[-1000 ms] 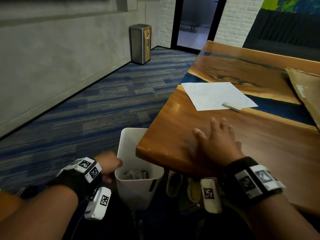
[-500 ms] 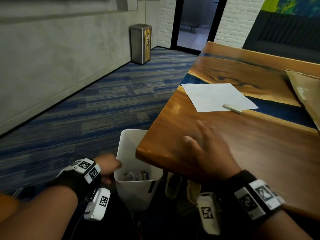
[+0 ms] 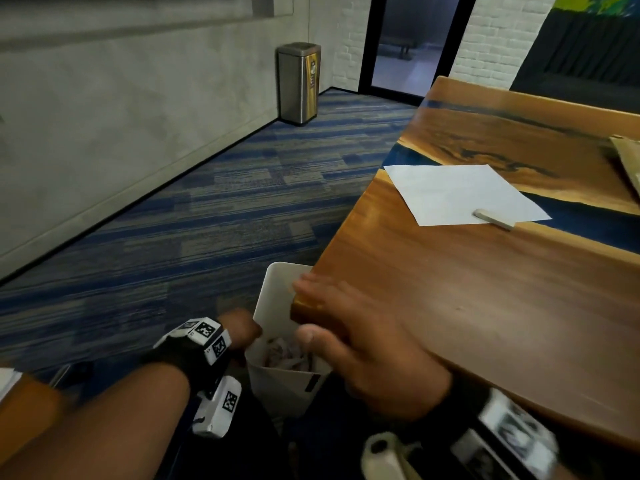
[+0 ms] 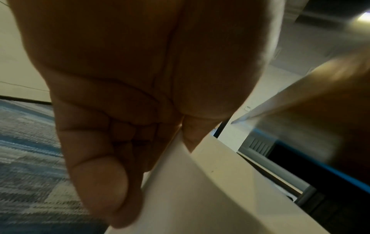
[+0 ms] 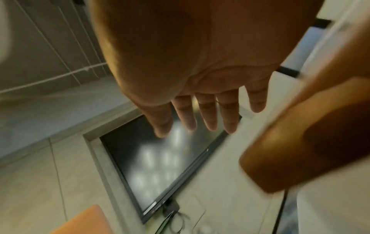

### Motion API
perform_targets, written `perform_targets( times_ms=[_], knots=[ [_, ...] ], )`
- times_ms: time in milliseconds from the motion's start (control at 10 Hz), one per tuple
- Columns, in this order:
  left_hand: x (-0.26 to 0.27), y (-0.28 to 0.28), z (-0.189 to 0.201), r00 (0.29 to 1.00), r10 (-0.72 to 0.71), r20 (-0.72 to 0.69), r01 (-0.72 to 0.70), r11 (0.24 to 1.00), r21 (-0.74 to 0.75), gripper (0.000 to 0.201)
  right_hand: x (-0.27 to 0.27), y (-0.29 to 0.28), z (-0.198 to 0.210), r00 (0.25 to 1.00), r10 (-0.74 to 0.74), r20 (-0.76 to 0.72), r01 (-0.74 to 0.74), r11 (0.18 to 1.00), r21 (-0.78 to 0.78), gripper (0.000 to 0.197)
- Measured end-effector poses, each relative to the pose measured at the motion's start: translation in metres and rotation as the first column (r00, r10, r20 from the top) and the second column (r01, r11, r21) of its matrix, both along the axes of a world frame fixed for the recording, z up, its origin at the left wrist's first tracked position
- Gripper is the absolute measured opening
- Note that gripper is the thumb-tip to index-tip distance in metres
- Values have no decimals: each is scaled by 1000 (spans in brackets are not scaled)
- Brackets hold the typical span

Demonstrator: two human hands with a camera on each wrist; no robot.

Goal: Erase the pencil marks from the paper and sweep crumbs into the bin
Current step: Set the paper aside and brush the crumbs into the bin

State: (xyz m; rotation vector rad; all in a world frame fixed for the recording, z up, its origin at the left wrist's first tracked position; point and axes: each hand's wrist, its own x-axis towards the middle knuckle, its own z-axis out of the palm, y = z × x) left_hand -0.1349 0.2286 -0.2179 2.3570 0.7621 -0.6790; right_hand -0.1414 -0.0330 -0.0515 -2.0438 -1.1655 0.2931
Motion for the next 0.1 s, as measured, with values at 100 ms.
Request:
perform_targets(
  times_ms=[100],
  knots=[
    [18, 11, -36, 997, -70, -44, 72, 996, 56, 30, 17, -74, 19, 984, -129, 122, 140, 986, -90, 43]
  ],
)
